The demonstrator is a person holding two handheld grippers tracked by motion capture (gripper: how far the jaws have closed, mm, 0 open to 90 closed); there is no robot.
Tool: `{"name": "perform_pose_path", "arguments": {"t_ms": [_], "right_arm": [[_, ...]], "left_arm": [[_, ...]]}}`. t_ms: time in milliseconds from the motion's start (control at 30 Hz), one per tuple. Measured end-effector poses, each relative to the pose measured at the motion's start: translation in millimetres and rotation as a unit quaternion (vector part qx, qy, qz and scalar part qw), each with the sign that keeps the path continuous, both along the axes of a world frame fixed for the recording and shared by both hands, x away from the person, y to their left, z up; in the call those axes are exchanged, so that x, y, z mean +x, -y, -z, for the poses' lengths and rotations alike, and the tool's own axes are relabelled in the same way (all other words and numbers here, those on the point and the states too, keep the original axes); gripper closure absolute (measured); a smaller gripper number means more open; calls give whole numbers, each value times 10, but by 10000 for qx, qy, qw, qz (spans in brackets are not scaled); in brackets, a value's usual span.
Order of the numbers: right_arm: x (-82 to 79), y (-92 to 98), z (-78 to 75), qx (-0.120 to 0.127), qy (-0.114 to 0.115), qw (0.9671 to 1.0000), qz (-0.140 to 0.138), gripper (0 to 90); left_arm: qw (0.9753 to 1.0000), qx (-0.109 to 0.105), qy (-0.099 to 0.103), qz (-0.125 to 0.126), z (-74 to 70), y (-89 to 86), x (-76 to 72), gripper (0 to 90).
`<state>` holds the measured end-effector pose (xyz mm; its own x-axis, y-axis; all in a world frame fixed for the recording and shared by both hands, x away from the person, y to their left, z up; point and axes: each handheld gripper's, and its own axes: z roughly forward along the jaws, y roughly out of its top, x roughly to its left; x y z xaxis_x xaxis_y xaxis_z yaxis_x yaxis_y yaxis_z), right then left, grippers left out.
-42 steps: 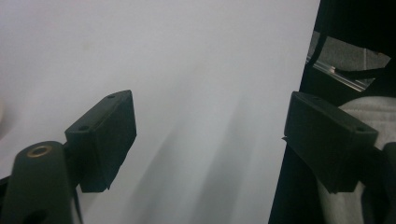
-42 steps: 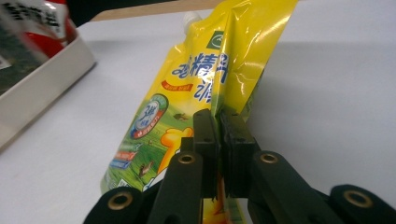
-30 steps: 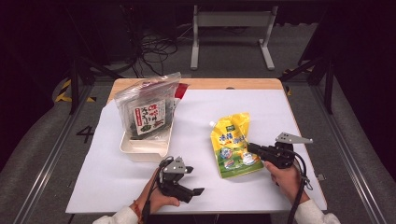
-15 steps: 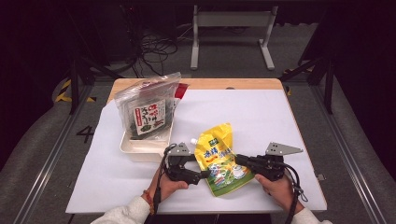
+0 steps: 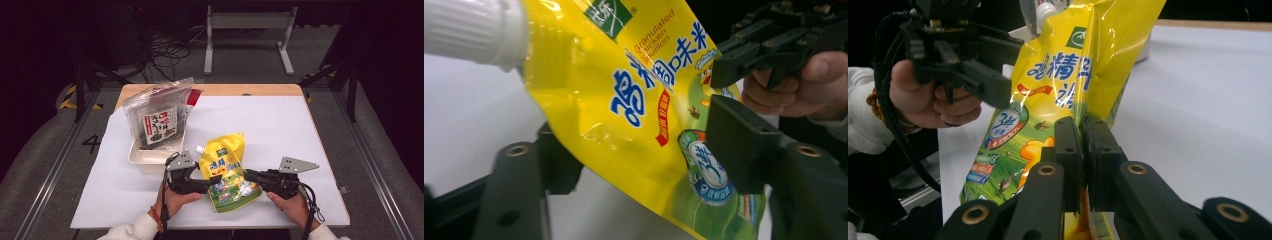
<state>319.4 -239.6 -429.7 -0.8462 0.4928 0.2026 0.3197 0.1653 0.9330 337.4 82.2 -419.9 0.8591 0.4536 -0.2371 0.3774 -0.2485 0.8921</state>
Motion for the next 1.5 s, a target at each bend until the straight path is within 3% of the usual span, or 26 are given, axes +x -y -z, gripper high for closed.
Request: {"name": "perform_pose_path", "arguments": {"t_ms": [67,100,167,233,300,333,533,733,767,933,967,1133,1367,1500], "right_arm": [[-50,-49,-67,-129,237,9996,-15,848],[-50,-49,-67,-129,237,9996,-15,848],[-83,-96,-97,-275,366,9989,-14,842],[-119,-164,-108,-459,475,9978,-46,833],[-132,-212,-103,-629,534,9966,-9,833],[-119,-206,-103,-542,495,9973,-11,822],[-115,-166,-179,-400,533,9978,40,800],[-141,-141,-223,-530,597,9968,96,659],[-143,-132,-225,-596,598,9963,160,638],[-161,-57,-210,-874,636,9933,409,574],[-175,2,-191,-1020,645,9912,544,540],[-188,58,-150,-1273,694,9868,716,505],[-216,173,-53,-1396,477,9845,946,420],[-236,268,-16,-1459,344,9815,1191,360]], "left_arm": [[9999,-153,50,47,-52,-82,4,653],[9997,-214,89,100,-76,-118,3,653],[9990,-363,156,205,-122,-166,-15,760],[9987,-199,364,285,-172,-167,-54,888],[9983,-170,404,378,-191,-175,-66,894],[9981,-248,380,417,-205,-196,-65,896],[9972,-207,546,473,-258,-226,-110,897],[9963,-210,675,488,-314,-320,-131,897],[9967,-237,626,464,-318,-330,-148,897],[9961,-193,745,422,-362,-406,-163,897],[9958,-193,792,424,-376,-422,-161,897],[9957,-201,801,425,-394,-452,-168,897],[9943,-154,919,528,-443,-415,-143,897],[9937,-158,941,593,-461,-402,-139,897]]}}
